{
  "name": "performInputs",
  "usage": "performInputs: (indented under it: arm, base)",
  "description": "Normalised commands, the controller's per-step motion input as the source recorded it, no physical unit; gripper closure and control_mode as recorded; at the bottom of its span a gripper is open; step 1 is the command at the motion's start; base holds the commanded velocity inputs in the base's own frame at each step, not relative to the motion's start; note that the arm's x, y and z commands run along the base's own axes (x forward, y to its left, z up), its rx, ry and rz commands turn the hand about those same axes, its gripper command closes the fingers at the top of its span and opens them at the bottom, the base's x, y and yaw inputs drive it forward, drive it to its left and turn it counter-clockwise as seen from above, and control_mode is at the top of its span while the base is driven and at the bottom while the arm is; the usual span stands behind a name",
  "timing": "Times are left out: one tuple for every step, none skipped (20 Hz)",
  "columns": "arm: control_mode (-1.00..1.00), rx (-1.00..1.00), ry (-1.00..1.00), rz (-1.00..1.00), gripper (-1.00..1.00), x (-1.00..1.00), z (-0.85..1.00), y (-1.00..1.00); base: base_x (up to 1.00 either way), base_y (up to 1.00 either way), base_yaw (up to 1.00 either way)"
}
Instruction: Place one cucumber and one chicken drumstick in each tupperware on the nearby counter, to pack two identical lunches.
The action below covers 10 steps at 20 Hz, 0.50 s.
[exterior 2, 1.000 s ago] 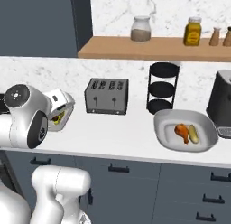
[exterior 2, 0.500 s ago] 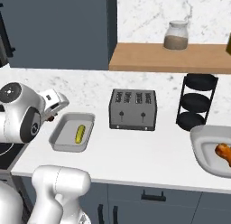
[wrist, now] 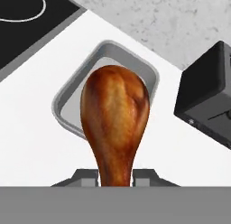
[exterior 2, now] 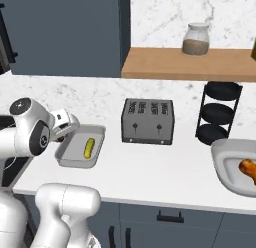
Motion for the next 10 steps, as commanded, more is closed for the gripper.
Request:
performInputs:
  arm:
    - [-1.00, 0.32, 0.01, -0.31, 1.00, 0.69, -0.60, 0.00]
    - [-1.00, 0.33, 0.01, -0.31, 1.00, 0.74, -0.59, 0.00]
    - [-1.00, 0.32, 0.02, -0.31, 1.00, 0.79, -0.52, 0.00]
    - [-1.00, 0.28, 0.04, -0.30, 1.00, 0.83, -0.50, 0.00]
    - [-1.00, 0.28, 0.09, -0.27, 1.00, 0.84, -0.43, 0.01]
    - [-1.00, 0.26, 0.12, -0.22, 1.00, 0.78, -0.33, 0.13]
    - [-1.00, 0.17, 0.17, -0.17, 1.00, 0.68, -0.26, 0.30]
    - [-1.00, 0.00, 0.17, -0.07, 1.00, 0.37, -0.16, 0.55]
    - [-1.00, 0.00, 0.20, -0.01, 1.00, 0.31, -0.16, 0.58]
    - [-1.00, 0.00, 0.21, 0.00, 1.00, 0.37, -0.24, 0.59]
  base:
    - [0.00, 0.00, 0.00]
    - [0.00, 0.00, 0.00]
    - [0.00, 0.00, 0.00]
    - [0.00, 0.00, 0.00]
    - [0.00, 0.00, 0.00]
    - [0.00, 0.00, 0.00]
    - [0.00, 0.00, 0.00]
    - [0.00, 0.00, 0.00]
    - [0.00, 0.00, 0.00]
    - [0.00, 0.00, 0.00]
